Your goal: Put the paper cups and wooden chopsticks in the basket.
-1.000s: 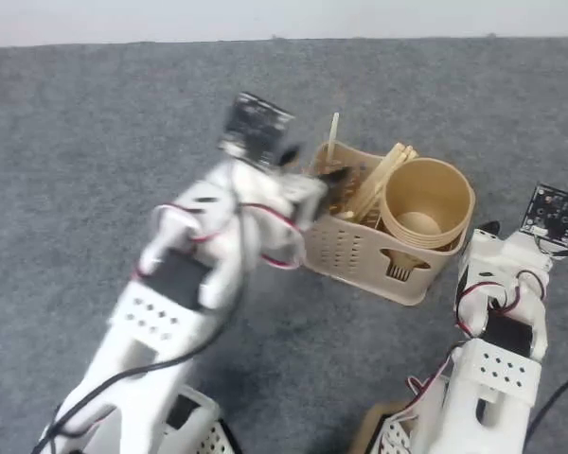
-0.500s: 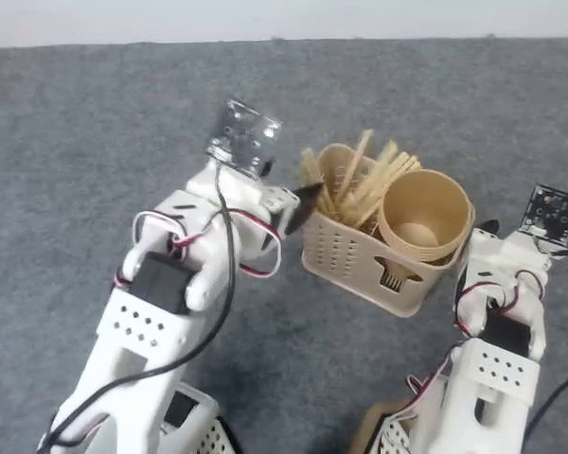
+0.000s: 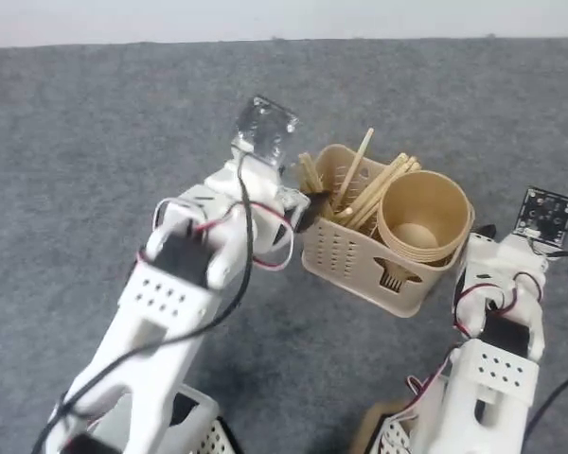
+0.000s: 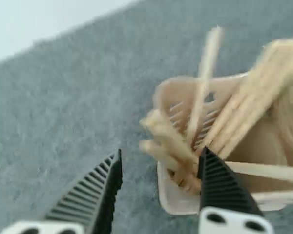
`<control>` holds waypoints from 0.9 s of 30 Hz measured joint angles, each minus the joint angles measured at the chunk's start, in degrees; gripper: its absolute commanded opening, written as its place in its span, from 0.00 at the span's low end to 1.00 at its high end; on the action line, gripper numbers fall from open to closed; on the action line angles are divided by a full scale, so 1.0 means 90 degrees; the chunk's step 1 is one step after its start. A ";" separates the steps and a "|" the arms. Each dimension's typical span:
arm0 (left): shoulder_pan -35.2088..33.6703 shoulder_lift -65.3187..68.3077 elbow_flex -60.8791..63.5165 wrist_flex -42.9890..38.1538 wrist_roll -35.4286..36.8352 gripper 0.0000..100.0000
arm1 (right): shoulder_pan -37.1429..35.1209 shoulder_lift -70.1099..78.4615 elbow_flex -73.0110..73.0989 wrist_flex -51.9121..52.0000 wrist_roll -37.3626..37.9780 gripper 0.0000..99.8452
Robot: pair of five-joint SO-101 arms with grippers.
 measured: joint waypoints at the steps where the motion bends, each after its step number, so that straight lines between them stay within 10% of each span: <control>1: -0.0078 0.0225 -0.0039 -0.0049 0.0010 0.24 | 0.0000 0.0000 0.0000 0.0000 0.0000 0.15; 11: 0.0371 0.1309 -0.0801 -0.0117 0.0000 0.00 | 0.0000 0.0000 0.0000 0.0000 0.0000 0.15; 27: 0.0195 0.2422 -0.2540 0.1719 -0.0322 0.01 | 0.0000 0.0000 0.0000 -0.0127 0.0000 0.15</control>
